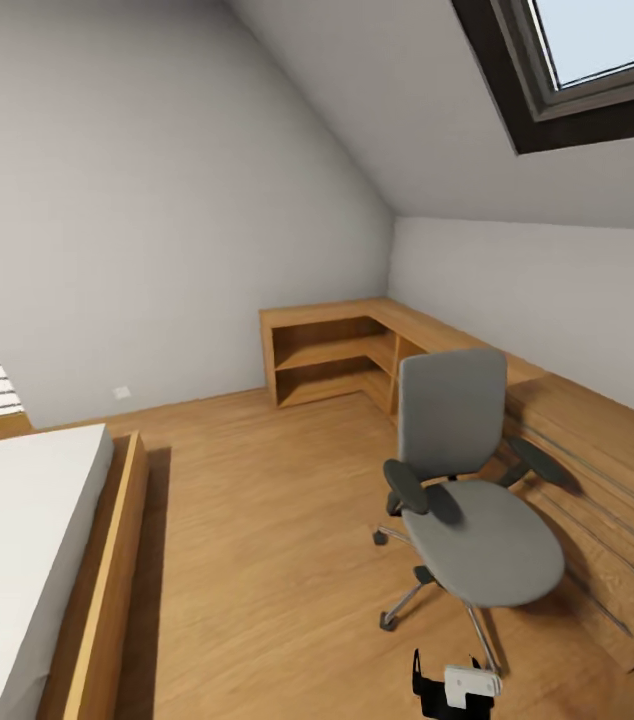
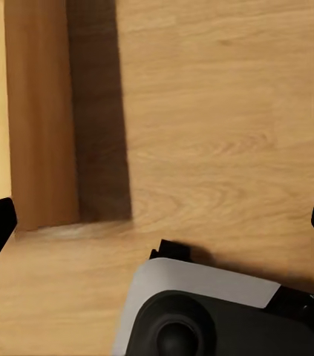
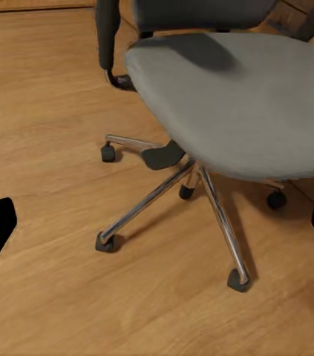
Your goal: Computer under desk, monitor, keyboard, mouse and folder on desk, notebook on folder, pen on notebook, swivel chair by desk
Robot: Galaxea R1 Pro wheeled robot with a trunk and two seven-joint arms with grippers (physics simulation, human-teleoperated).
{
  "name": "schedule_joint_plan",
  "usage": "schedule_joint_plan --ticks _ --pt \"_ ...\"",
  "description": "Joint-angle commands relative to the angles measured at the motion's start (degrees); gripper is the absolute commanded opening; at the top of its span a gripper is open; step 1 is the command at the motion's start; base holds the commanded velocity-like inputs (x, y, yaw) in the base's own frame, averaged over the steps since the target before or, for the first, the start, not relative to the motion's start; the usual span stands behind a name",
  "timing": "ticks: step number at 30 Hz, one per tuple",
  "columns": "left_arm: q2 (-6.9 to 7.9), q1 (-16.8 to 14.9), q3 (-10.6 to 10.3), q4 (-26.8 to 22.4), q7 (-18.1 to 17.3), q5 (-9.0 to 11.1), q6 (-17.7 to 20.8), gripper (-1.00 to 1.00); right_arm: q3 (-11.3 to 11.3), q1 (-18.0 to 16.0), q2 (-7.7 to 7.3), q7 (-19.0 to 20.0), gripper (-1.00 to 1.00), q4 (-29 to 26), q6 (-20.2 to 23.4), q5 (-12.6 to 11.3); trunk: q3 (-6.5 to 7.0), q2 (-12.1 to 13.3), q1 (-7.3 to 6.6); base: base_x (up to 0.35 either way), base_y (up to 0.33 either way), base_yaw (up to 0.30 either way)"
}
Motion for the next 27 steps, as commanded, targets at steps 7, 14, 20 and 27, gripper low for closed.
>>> schedule_joint_plan --ticks 7,14,20,27 --pt "0.02 0.02 -0.12 -0.11 0.20 0.07 -0.05 1.00 0.49 -0.04 0.00 -0.34 1.00 0.00 -0.14 -0.29 -0.22 -0.03 0.04 0.330 0.000 0.300" --pt "0.05 0.01 -0.12 -0.11 0.19 0.15 -0.02 1.00 0.47 -0.04 -0.06 -0.36 1.00 -0.02 -0.09 -0.29 -0.39 -0.03 0.04 0.330 0.000 0.300" --pt "0.06 0.01 -0.12 -0.11 0.20 0.16 -0.02 1.00 0.46 -0.04 -0.07 -0.34 1.00 -0.04 -0.09 -0.32 -0.53 -0.03 0.04 0.331 0.000 0.300" --pt "0.06 0.01 -0.12 -0.11 0.19 0.16 -0.04 1.00 0.37 -0.04 -0.16 -0.25 1.00 -0.04 -0.08 -0.44 -0.62 -0.03 0.04 0.330 0.000 0.287"
